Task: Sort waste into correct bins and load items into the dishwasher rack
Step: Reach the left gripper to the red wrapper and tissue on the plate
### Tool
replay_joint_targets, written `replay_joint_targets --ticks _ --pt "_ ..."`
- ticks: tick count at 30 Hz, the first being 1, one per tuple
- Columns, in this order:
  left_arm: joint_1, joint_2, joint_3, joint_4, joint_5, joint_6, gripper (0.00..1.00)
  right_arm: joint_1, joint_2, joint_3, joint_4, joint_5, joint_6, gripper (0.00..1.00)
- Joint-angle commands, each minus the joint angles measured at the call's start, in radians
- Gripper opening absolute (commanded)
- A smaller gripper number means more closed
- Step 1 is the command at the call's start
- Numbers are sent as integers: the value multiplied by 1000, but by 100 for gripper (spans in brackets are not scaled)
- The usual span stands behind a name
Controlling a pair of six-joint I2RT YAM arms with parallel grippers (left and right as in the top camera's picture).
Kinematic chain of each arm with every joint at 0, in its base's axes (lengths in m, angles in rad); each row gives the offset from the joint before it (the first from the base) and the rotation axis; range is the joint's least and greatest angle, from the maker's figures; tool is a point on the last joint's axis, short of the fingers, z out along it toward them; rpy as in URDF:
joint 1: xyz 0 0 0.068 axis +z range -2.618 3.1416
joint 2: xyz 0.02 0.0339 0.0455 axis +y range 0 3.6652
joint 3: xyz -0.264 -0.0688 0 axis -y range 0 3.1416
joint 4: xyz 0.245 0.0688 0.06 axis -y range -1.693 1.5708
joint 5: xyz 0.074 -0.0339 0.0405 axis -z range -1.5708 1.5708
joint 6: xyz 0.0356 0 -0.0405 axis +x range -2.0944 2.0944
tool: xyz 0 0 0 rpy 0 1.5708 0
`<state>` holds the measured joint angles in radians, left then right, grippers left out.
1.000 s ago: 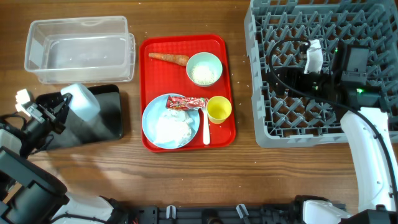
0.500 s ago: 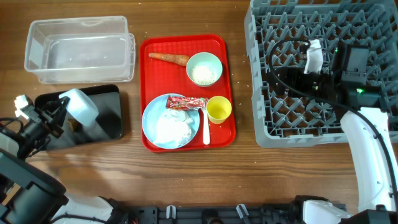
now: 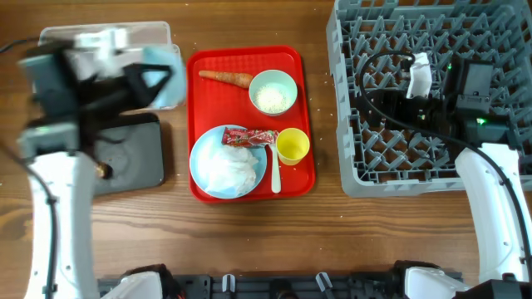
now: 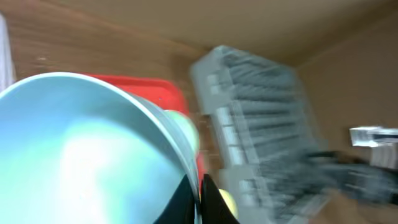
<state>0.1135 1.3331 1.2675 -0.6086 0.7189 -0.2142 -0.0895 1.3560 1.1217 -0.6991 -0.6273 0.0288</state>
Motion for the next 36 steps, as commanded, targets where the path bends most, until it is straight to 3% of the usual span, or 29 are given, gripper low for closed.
replay_joint_targets --ticks 1,4,8,18,22,24,25,28,31,36 --pt "-255 95 -10 27 -678 11 4 4 3 15 3 10 1 84" --pt "-391 207 -10 88 -798 88 4 4 3 15 5 10 1 84" --pt "-470 341 -10 153 -875 114 4 4 3 15 5 10 0 84" --pt "-492 485 -10 147 -866 113 4 4 3 15 3 10 -2 84" --pt "-493 485 -11 129 -865 109 26 4 3 15 2 9 1 84" --pt "-493 485 -11 122 -865 108 50 4 3 15 1 9 1 84" --pt "-493 485 -11 122 -866 105 57 4 3 15 2 10 1 84" --pt "-493 476 -5 121 -865 93 65 4 3 15 6 10 0 84" --pt "-496 402 72 -43 -792 50 68 4 3 15 6 10 0 85" --pt "-506 356 73 -271 -692 -341 79 4 3 15 6 10 0 85"
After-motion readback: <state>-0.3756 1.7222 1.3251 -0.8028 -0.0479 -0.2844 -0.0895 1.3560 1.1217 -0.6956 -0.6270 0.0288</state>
